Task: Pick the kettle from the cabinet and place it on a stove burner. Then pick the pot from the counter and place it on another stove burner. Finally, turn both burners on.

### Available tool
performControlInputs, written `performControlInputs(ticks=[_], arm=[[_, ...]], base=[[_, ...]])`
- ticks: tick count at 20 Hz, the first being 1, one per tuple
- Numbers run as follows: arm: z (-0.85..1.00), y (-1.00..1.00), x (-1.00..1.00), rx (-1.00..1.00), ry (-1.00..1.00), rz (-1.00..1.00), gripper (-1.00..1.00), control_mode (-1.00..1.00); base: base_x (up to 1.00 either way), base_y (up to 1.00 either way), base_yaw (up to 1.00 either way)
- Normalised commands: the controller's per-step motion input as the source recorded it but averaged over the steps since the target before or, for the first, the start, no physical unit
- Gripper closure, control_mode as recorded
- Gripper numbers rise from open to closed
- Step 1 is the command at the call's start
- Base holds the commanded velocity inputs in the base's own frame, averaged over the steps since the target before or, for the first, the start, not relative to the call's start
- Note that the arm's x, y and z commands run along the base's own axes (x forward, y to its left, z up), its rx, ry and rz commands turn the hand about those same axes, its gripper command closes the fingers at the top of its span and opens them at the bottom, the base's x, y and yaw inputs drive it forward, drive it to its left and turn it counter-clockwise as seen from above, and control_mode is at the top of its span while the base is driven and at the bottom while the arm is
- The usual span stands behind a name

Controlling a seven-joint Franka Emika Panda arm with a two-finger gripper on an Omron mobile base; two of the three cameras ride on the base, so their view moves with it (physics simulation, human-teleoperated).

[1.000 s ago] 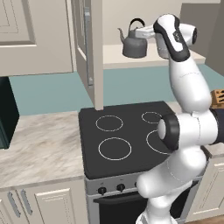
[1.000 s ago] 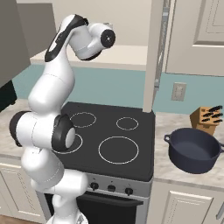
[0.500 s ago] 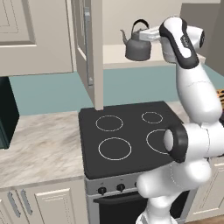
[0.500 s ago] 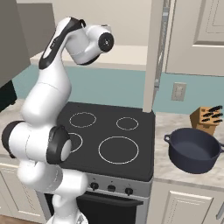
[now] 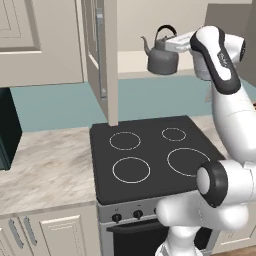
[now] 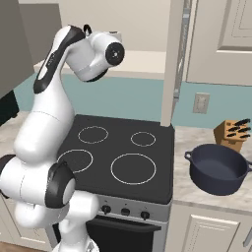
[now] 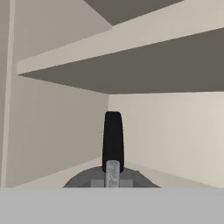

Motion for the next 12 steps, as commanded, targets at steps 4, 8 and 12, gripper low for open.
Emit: performControlInputs(ticks=[4,8,12], arm=[[0.00,0.00,-0.53,0.00,0.00,0.00,1.00,-1.00],[0.00,0.00,-0.51,0.00,0.00,0.00,1.00,-1.00],[0.00,0.01,-0.45,0.00,0.00,0.00,1.00,-1.00]], base=[[0.00,0.00,0.00],[0.00,0.00,0.00],[0.00,0.00,0.00]])
